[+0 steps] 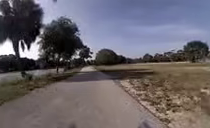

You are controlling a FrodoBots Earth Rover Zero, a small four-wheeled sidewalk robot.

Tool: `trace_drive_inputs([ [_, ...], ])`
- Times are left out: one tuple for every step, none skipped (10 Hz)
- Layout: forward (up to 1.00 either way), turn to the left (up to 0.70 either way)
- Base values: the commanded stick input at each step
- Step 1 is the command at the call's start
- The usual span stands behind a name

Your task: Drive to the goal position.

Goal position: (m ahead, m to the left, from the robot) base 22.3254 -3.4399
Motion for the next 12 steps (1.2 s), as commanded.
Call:
trace_drive_inputs([
  [0.70, 0.02],
  [0.70, 0.02],
  [0.70, 0.02],
  [0.70, 0.02],
  [0.70, 0.04],
  [0.70, 0.21],
  [0.70, 0.35],
  [0.70, 0.35],
  [0.70, 0.35],
  [0.70, 0.35],
  [0.70, 0.35],
  [0.70, 0.35],
])
